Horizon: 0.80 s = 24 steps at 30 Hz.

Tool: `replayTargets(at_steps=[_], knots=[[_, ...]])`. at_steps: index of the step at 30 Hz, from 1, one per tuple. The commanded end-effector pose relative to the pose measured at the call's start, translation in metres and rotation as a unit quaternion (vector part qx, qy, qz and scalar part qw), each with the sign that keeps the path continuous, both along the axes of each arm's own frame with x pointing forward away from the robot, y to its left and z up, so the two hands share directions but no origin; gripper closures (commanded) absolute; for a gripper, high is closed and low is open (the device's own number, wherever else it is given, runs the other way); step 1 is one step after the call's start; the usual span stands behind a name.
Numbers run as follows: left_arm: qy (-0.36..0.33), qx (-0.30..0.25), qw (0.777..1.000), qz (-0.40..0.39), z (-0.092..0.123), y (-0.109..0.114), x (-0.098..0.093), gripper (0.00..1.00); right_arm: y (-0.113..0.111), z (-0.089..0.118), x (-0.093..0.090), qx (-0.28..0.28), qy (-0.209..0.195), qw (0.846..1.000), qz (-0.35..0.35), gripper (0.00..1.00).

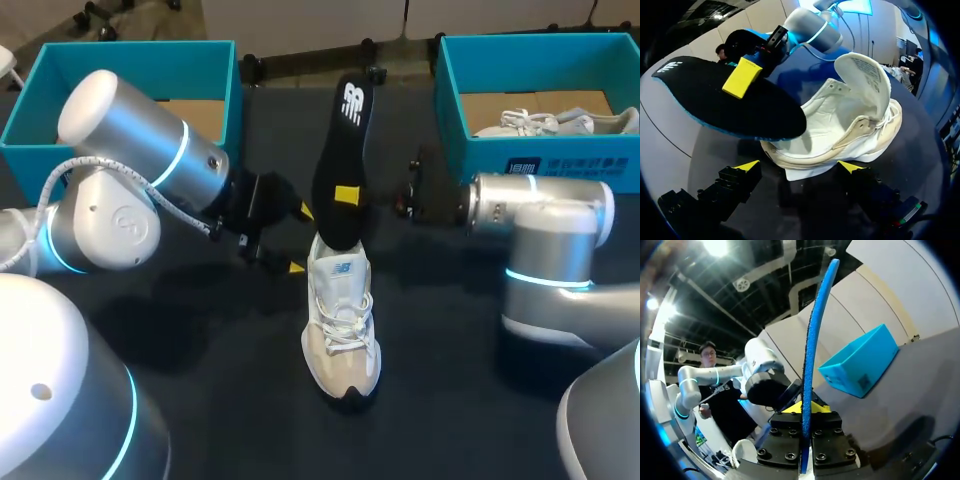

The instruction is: Take the shoe out of the shoebox, open the shoe tongue, remove and reinsert the insole, then place the shoe into the shoebox

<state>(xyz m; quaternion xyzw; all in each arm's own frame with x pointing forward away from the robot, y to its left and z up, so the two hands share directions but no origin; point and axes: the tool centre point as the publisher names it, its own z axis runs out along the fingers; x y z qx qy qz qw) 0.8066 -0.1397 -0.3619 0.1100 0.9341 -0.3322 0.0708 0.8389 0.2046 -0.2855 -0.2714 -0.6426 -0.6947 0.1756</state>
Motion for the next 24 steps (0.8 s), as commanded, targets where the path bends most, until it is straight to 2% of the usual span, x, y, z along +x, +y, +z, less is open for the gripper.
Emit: replayTargets(at_steps=[1,24], knots=[[0.000,0.000,1.000,-0.002,-0.0006,-0.0017,0.0017,0.00,0.0030,-0.0017,-0.0013,0.001,0.000,1.000,-0.003,1.00],[0.003,-0.002,1.000,-0.011,-0.0031,-0.0033,-0.0040,0.00,0.0033,-0.0069,-0.0066,-0.008,0.011,1.000,0.014,1.00]])
